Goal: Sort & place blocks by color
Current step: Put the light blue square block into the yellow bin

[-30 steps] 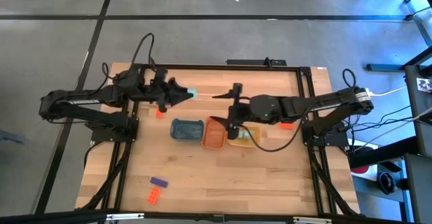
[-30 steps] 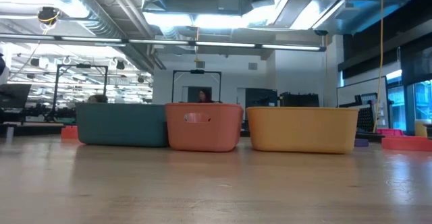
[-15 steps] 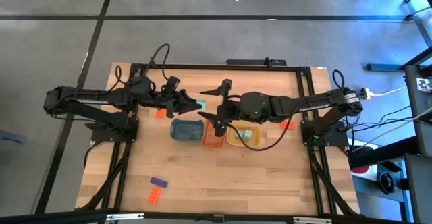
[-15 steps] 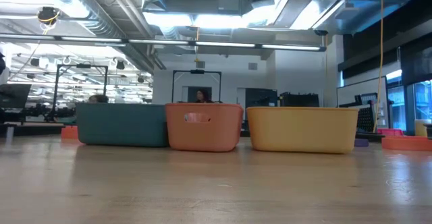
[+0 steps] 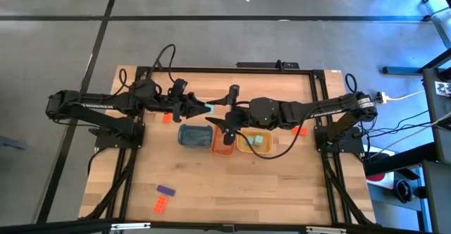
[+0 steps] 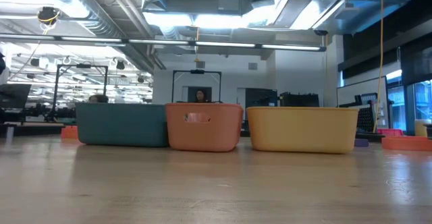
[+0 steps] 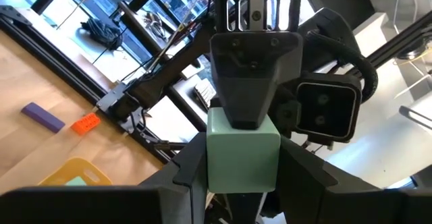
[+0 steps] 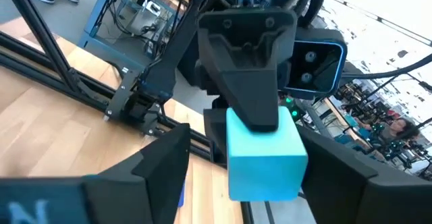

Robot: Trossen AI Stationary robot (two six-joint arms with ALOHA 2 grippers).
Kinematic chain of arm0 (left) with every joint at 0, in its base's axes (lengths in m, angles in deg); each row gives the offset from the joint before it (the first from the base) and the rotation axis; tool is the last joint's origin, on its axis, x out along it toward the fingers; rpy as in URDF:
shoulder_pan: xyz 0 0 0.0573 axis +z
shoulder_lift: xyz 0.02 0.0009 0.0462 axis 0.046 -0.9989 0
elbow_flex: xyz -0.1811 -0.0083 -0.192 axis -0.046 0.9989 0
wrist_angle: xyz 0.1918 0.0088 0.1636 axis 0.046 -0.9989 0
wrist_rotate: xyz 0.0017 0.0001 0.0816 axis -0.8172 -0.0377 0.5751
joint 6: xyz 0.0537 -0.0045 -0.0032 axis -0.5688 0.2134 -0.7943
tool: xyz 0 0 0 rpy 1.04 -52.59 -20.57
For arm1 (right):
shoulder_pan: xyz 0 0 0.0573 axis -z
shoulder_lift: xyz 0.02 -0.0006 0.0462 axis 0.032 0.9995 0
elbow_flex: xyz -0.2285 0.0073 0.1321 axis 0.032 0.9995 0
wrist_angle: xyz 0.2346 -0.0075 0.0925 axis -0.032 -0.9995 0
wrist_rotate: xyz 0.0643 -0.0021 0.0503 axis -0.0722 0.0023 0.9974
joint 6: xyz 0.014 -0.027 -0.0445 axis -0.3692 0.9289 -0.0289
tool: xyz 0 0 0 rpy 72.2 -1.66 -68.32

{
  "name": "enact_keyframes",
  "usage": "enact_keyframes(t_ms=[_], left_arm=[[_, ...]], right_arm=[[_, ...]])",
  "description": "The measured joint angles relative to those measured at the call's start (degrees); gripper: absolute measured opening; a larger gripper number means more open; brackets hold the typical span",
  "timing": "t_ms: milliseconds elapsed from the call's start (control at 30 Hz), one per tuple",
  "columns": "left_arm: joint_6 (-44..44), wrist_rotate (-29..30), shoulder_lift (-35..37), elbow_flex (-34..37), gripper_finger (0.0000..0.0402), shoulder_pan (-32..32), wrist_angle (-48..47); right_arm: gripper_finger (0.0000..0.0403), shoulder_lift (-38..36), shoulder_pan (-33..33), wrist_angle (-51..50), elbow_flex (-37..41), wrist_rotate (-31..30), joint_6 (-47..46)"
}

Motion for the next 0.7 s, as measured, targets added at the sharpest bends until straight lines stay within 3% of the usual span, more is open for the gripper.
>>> enact_keyframes(t_ms=[500,700], left_arm=[[0.0,0.0,0.0,0.0,0.0124,0.0,0.3],[-2.9,0.3,0.0,0.0,0.0156,0.4,0.3]], right_arm=[[0.0134,0.0,0.0,1.8,0.0,-0.7,0.3],[0.0134,0.0,0.0,1.4,0.0,-1.9,-0.2]])
